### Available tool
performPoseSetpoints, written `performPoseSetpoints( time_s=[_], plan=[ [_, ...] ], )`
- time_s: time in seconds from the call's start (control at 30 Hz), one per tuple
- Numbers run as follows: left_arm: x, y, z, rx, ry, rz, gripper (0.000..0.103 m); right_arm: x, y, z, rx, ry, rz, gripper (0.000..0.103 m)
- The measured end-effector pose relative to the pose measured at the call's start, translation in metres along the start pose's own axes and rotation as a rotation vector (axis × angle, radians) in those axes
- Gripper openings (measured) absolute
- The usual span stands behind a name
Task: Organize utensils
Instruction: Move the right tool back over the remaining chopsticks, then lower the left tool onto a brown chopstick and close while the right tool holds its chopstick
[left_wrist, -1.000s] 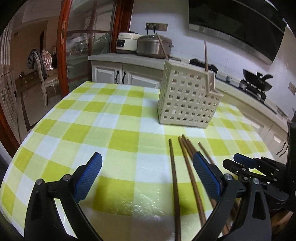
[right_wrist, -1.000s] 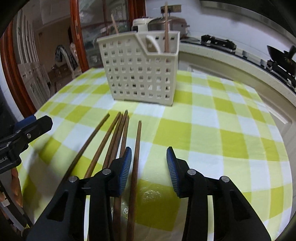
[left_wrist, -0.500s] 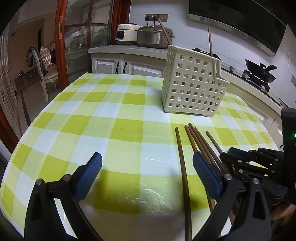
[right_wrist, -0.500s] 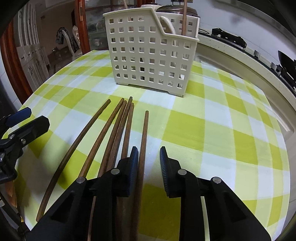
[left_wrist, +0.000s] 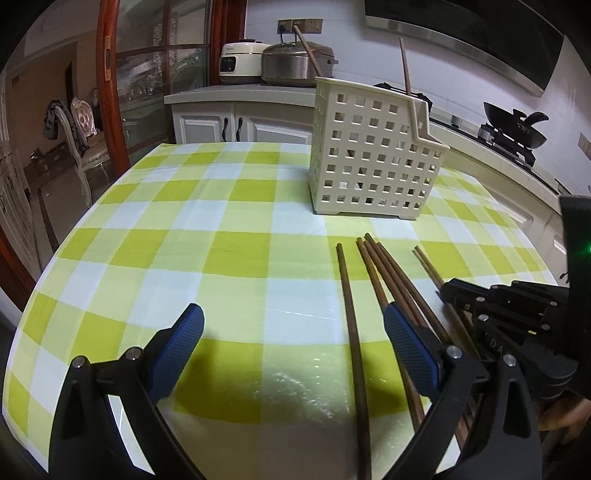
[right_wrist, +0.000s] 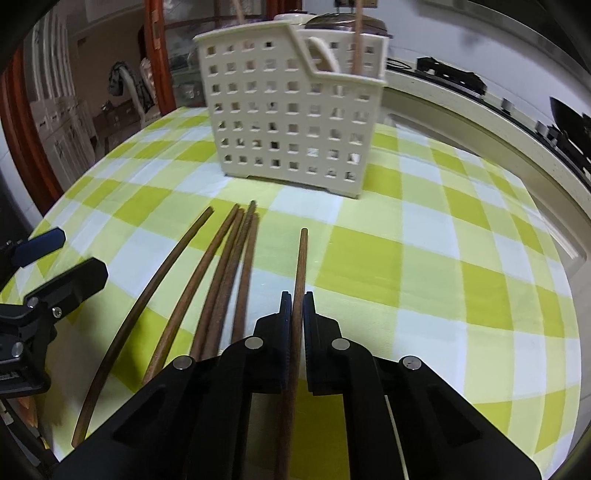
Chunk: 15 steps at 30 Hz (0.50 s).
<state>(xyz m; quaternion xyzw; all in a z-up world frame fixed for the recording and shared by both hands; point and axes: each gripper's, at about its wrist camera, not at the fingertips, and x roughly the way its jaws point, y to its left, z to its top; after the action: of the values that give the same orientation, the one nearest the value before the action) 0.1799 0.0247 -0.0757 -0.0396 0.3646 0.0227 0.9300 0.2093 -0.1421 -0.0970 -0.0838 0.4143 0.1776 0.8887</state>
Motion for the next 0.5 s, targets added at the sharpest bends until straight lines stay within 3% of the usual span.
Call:
performPoseSetpoints(
  time_s=[0.27, 0.5],
  plan=[
    [0.021, -0.014, 0.002, 0.040, 0.071, 0.011, 0.074, -0.011, -0.016, -0.004, 0.044, -0.028, 0.023, 0.006],
    [0.037, -0.025, 0.007, 0.068, 0.113, 0.020, 0.049, -0.016, -0.020, -0.006, 0.058, -0.044, 0.060, 0.006]
  ],
)
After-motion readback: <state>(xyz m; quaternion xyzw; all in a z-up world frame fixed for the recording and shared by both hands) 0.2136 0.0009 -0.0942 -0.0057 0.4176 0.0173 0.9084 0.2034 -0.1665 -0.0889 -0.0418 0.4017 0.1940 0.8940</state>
